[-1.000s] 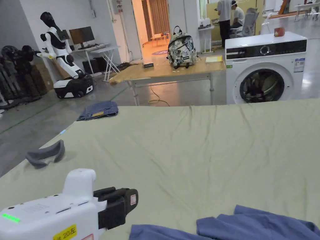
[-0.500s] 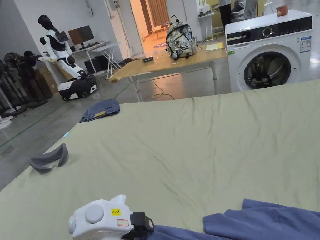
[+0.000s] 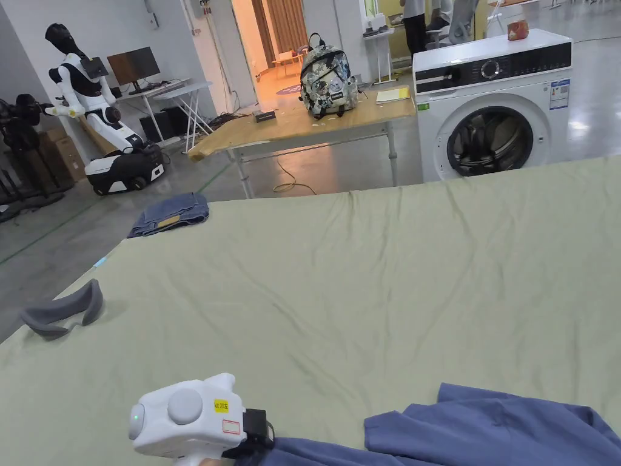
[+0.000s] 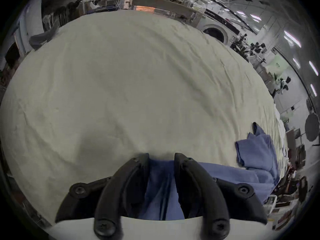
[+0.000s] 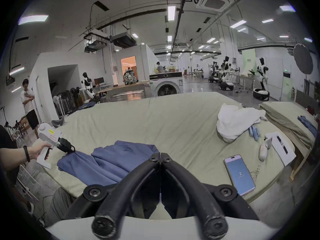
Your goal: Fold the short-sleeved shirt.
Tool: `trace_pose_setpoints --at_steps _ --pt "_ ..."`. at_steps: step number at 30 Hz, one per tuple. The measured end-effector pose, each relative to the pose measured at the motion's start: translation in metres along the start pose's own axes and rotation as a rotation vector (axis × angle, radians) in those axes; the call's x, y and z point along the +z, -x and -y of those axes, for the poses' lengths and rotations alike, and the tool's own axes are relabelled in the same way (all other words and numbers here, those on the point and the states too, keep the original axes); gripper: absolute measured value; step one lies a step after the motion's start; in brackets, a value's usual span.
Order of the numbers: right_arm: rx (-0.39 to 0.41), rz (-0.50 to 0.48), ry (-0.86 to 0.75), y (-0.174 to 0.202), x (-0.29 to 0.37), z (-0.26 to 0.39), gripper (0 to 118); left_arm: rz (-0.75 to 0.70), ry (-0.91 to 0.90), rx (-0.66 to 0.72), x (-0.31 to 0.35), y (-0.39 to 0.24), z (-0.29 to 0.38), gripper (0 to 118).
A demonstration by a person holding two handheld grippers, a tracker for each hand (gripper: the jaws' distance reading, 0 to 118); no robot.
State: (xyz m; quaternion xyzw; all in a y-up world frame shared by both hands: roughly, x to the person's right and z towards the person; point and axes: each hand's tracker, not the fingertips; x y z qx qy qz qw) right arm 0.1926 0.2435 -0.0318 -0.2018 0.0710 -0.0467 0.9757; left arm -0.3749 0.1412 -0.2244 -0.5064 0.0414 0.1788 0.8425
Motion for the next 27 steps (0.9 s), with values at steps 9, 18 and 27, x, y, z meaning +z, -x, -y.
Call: trace_pose_setpoints --at_steps 9,18,27 --pt "-0.011 0.008 0.010 -0.004 0.005 0.001 0 -0.082 -0.028 -0.053 -0.005 -0.003 -0.001 29" --pt "0.007 -0.001 0.028 0.000 0.001 0.003 0 -0.123 -0.004 -0.097 -0.001 -0.009 0.001 29" --pt "-0.001 -0.023 0.042 0.003 -0.003 0.006 0 -0.109 -0.013 0.001 -0.009 -0.004 0.004 29"
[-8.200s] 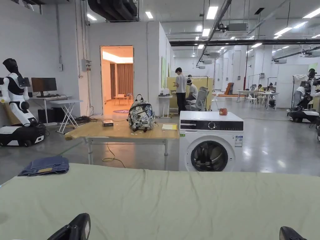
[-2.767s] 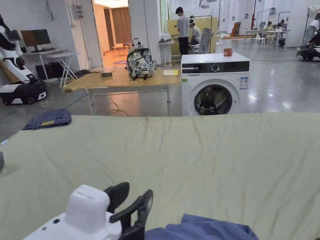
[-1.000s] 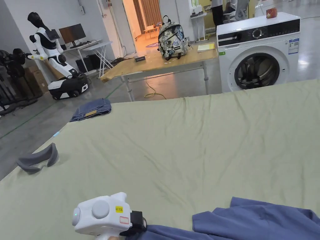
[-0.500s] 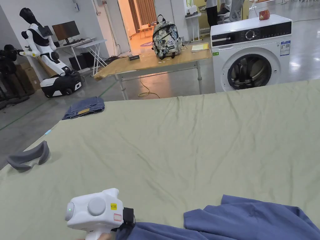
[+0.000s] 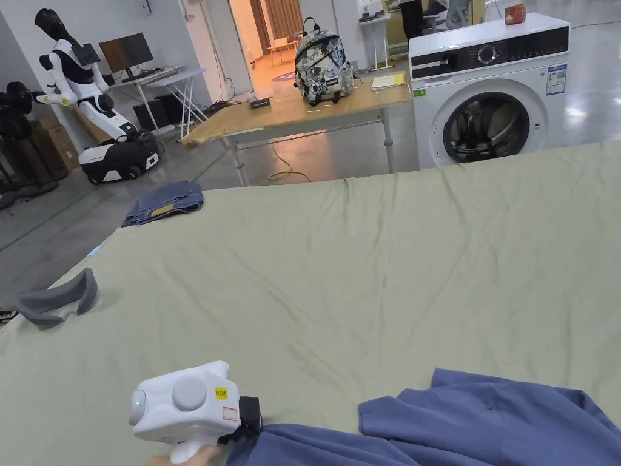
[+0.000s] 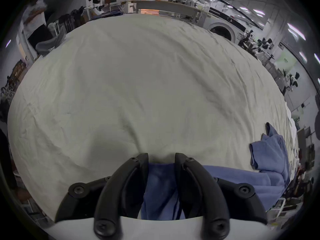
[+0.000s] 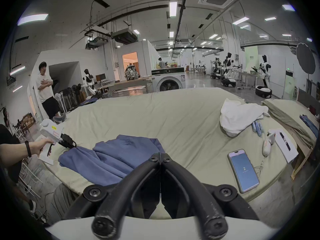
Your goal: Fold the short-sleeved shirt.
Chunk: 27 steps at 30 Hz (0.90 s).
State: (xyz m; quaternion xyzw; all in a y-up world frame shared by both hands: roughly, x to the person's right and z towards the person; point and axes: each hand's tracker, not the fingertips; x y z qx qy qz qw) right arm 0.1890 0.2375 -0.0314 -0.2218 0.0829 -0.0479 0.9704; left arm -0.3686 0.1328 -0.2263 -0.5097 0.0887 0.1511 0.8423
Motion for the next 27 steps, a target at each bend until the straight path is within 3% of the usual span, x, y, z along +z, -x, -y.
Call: trace_pose_setpoints --at_steps 3,5,6,7,8,10,12,15,18,20,23,27 --pt "-0.014 -0.011 0.003 0.000 0.000 0.000 0 -0.022 0.023 0.018 0.001 -0.005 -0.003 28" --pt "-0.018 -0.014 0.001 0.000 0.000 0.001 0 -0.044 0.048 -0.010 -0.002 -0.011 -0.005 21" --pt "-0.020 -0.014 0.000 0.000 0.000 0.001 0 -0.048 0.059 -0.046 -0.004 -0.014 -0.005 7" --pt "-0.023 -0.015 -0.001 0.000 0.000 0.001 0 -0.033 0.057 -0.062 -0.004 -0.017 -0.004 0" --pt "-0.027 -0.016 -0.001 0.000 0.000 0.001 0 0.033 0.075 -0.028 -0.007 -0.019 -0.001 0" --pt "-0.035 -0.018 -0.001 -0.001 0.001 0.000 0 -0.035 0.031 -0.042 -0.008 -0.024 0.005 0" --pt "-0.042 -0.020 0.000 -0.002 0.002 -0.001 0 -0.011 0.043 -0.042 -0.007 -0.015 0.003 0" --pt "-0.048 -0.008 0.007 -0.005 0.003 -0.004 0 0.077 0.093 0.078 -0.007 0.003 -0.006 0" --pt "-0.125 0.030 0.143 -0.016 -0.014 -0.002 2 0.085 0.081 0.095 -0.012 0.008 -0.002 0" --pt "-0.210 0.038 0.260 -0.029 -0.040 0.008 29 0.054 0.054 0.029 -0.011 0.000 0.002 0" --pt "-0.335 0.032 0.315 -0.045 -0.077 0.028 31 0.033 0.046 -0.012 -0.003 -0.013 0.009 0" --pt "-0.385 0.027 0.342 -0.066 -0.120 0.053 32 0.073 0.052 0.072 -0.005 0.000 0.006 0"
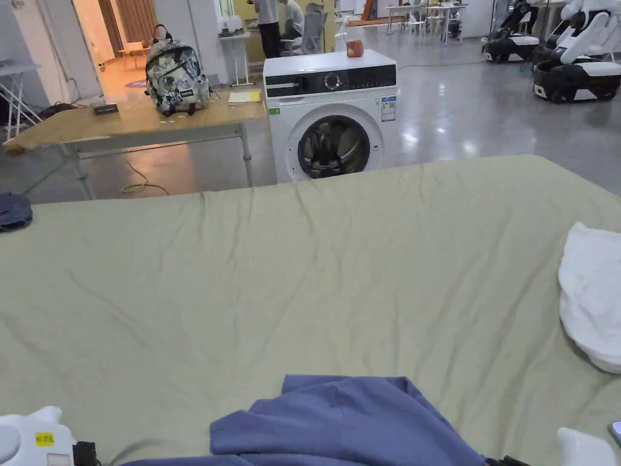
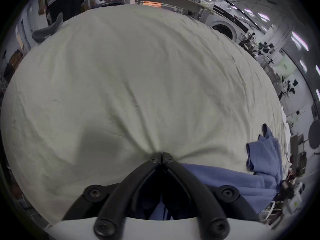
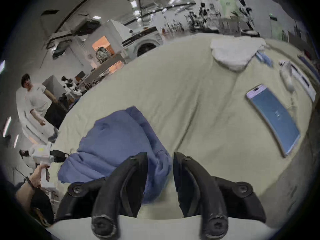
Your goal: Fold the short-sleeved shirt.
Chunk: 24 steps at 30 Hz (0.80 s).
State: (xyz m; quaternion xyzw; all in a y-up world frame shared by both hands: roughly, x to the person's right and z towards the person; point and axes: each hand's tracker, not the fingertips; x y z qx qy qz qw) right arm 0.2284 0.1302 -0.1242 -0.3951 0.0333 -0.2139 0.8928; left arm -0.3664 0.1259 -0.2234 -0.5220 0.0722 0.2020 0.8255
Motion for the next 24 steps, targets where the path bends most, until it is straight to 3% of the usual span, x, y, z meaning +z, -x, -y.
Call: trace_pose_setpoints --at_steps 5,8,12,15,17,21,24 --pt "-0.098 -0.037 0.077 -0.004 -0.018 0.013 31 -0.005 -0.012 -0.010 0.004 -0.005 0.006 0" --pt "-0.111 -0.060 0.069 -0.011 -0.023 0.021 10 -0.014 -0.021 -0.033 0.005 -0.009 0.008 0" --pt "-0.150 -0.101 0.056 -0.016 -0.016 0.021 5 0.020 -0.058 -0.024 0.009 0.002 0.004 0" --pt "-0.022 -0.096 -0.044 0.002 0.010 0.013 5 0.118 -0.260 0.059 0.053 0.014 0.012 0" --pt "0.029 -0.164 -0.105 0.021 0.028 0.003 5 0.196 -0.294 0.095 0.083 0.020 0.007 0" --pt "0.160 -0.234 -0.196 0.067 0.054 -0.033 5 0.249 -0.455 0.040 0.163 0.023 0.000 0" --pt "0.193 -0.287 -0.253 0.098 0.071 -0.068 5 0.305 -0.597 0.008 0.231 0.018 0.000 0"
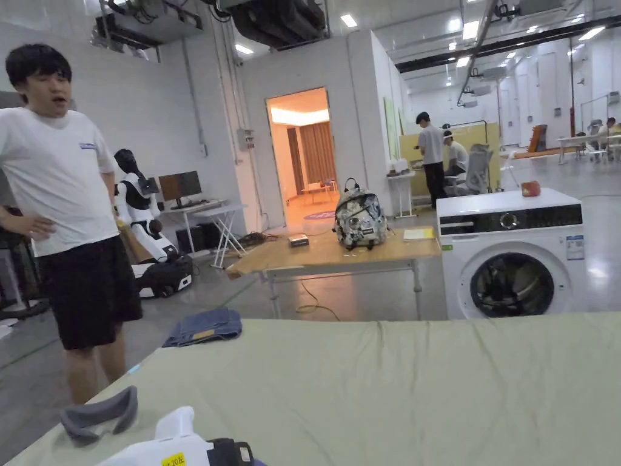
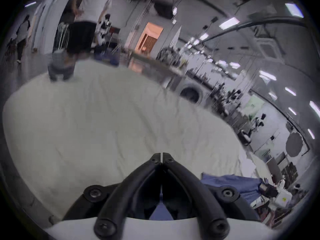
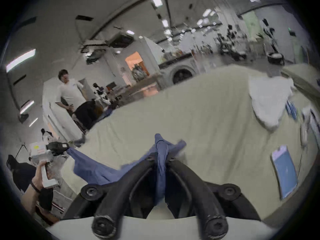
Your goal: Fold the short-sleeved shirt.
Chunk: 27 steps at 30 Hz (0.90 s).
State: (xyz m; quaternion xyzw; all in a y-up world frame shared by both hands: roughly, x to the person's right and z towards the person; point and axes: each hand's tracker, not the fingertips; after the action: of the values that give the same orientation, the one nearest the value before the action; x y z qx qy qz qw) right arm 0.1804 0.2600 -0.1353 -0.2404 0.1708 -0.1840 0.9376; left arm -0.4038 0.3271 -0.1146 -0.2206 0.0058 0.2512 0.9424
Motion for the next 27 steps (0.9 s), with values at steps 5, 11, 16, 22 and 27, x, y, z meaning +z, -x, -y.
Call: trace_pose_setpoints --at_steps 5,11,16,22,27 --pt "0.046 -0.006 -0.092 0.036 0.003 -0.074 5 0.026 -0.190 -0.138 0.072 -0.033 -0.063 0" --pt "0.061 -0.034 -0.202 0.065 0.013 -0.144 5 0.047 -0.374 -0.226 0.127 -0.073 -0.116 0" --pt "0.114 -0.004 -0.281 0.092 0.021 -0.206 5 0.043 -0.458 -0.268 0.138 -0.093 -0.154 0" --pt "0.105 0.030 -0.326 0.108 0.016 -0.271 5 0.033 -0.483 -0.271 0.118 -0.113 -0.183 0" --pt "0.145 0.068 -0.330 0.122 -0.008 -0.313 5 0.018 -0.490 -0.214 0.076 -0.113 -0.222 0"
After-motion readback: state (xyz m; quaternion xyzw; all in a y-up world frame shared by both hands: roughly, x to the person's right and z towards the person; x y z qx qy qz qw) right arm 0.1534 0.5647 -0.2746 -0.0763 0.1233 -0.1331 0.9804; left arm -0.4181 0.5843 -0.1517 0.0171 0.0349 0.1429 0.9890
